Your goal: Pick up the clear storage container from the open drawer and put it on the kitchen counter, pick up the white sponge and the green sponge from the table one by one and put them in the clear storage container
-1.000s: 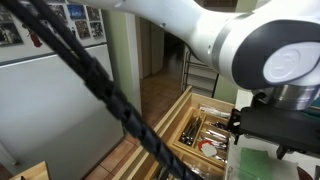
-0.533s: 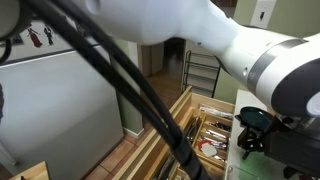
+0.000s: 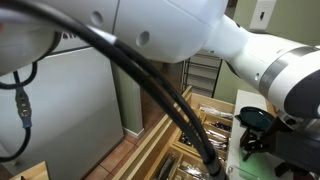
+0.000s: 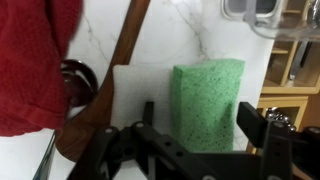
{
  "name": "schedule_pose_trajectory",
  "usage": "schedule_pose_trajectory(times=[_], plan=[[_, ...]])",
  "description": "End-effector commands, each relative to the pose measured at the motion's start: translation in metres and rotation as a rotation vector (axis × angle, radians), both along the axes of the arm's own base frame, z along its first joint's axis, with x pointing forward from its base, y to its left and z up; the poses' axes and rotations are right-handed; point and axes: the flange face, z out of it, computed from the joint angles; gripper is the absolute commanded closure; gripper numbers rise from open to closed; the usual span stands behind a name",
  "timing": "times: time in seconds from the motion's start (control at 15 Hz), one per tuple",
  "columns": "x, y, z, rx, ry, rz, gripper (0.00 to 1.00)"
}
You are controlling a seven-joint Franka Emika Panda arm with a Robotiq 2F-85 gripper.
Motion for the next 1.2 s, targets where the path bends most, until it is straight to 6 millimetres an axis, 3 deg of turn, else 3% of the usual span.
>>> schedule_pose_trajectory(times=[0.0, 0.4, 0.53, 0.87, 1.13], plan=[[0.007, -0.009, -0.003, 0.029, 0.001, 0.012, 0.47], [0.01, -0.013, 0.009, 0.01, -0.02, 0.011, 0.91], [0.01, -0.014, 0.017, 0.001, -0.031, 0.01, 0.96], [0.004, -0.003, 0.052, -0.021, -0.07, 0.029, 1.0], [-0.004, 0.012, 0.08, -0.037, -0.08, 0.044, 0.97]])
